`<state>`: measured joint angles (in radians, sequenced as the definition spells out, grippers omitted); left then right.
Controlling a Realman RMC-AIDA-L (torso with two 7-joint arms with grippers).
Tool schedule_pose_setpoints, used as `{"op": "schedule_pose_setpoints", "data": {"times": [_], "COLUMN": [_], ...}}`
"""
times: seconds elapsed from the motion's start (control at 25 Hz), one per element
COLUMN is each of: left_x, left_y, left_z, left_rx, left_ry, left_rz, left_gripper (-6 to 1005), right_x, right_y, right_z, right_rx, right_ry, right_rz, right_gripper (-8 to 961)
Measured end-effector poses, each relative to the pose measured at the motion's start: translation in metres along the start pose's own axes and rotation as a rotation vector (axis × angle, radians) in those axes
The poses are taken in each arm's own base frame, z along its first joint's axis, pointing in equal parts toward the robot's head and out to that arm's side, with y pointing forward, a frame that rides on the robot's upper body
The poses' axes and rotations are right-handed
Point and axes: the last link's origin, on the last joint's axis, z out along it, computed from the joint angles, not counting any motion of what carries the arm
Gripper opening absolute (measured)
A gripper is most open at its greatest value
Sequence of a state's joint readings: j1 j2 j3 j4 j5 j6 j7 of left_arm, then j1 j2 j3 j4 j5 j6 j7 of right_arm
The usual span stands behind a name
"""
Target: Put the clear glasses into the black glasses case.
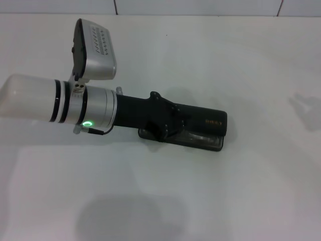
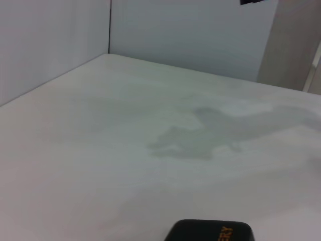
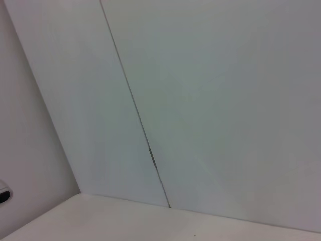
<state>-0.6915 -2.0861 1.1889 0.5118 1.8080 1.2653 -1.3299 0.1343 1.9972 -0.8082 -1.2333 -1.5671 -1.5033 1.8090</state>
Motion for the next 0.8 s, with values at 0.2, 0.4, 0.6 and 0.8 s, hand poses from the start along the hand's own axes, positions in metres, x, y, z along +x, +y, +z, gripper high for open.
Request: {"op": "schedule_pose_setpoints", "data": {"times": [0.2,0.4,0.6,0.8], "left_x": [0.0003,-0.0037,-0.0079,-0.0060], "left_y": [0.0018,0.0032,0.0043,0.0081], "left_z": [-0.0007,-0.0007,-0.0019,-0.0040], "left_rx": [-0.007,-0.008,-0.004,-0.023], "left_ry": [0.009,0.002,-0.001,0.020], "left_rz": [-0.001,-0.010,-0.019,-0.017], "left_gripper": [167,172,177,183], "right_x": [0.0001,0.0005,0.0005,0.0013], "right_y": [0.0010,0.0022,0.0046,0.0063], "right_z": [-0.0004,0.0004,0.0010,-0.0017], "right_rx": [-0.008,-0.016,-0.032,-0.040], "right_ry": [0.000,0.002,-0.001,-0.004], "right_rz": [0.000,0.001,0.002,0.006], "right_gripper": [159,160,160,161]}}
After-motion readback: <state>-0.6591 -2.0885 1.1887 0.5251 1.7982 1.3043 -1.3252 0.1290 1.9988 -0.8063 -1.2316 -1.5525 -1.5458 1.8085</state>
